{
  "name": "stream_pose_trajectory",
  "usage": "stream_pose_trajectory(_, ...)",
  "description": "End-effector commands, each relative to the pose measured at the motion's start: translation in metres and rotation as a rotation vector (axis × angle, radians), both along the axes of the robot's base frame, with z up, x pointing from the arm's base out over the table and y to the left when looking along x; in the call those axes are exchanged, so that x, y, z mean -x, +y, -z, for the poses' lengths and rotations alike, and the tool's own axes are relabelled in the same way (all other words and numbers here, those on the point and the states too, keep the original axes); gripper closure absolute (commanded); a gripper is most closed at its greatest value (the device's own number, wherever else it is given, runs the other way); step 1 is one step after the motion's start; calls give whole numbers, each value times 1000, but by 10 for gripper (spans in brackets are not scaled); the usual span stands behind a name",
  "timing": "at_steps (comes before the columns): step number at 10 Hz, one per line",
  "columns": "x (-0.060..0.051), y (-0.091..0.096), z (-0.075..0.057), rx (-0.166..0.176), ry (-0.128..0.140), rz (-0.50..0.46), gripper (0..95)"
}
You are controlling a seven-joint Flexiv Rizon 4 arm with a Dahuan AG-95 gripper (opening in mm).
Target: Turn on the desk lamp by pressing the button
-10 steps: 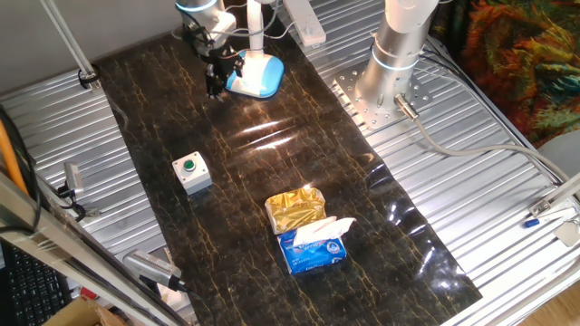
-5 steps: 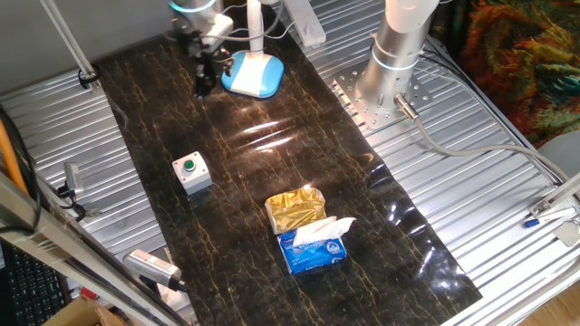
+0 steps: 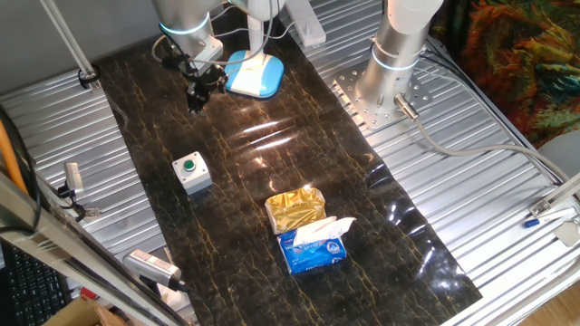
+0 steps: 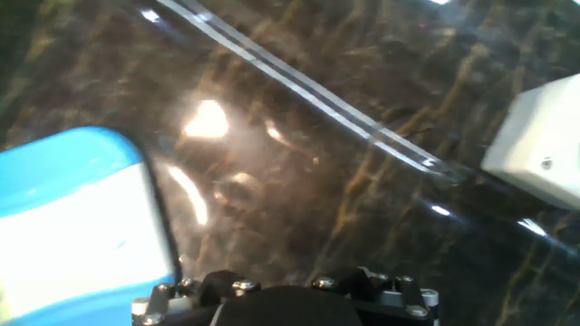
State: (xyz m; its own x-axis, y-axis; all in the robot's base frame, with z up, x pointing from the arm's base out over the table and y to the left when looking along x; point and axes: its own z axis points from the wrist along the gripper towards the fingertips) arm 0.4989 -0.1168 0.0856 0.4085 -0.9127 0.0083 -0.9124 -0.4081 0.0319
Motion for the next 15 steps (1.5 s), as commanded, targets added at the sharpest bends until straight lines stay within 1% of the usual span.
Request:
stream_pose_trajectory(1, -4, 16, -7, 6, -19, 49, 950)
stream_pose_trajectory(2, -4, 18, -9, 4, -25, 67, 950)
stream_pose_trajectory(5, -5, 21, -11, 2, -36, 74, 950)
stream_pose_trajectory(8, -5, 22, -11, -2, -40, 76, 950)
stream_pose_trajectory(9, -5, 22, -11, -9, -40, 83, 950)
stream_pose_trajectory(10, -5, 22, -11, -10, -41, 93, 950)
stream_pose_trajectory(11, -5, 22, -11, -4, -48, 129, 950)
stream_pose_trajectory(12, -7, 24, -9, -10, -60, 154, 950)
stream_pose_trajectory(14, -9, 26, -8, -8, -59, 129, 950)
stream_pose_trajectory(15, -9, 26, -8, -8, -57, 132, 950)
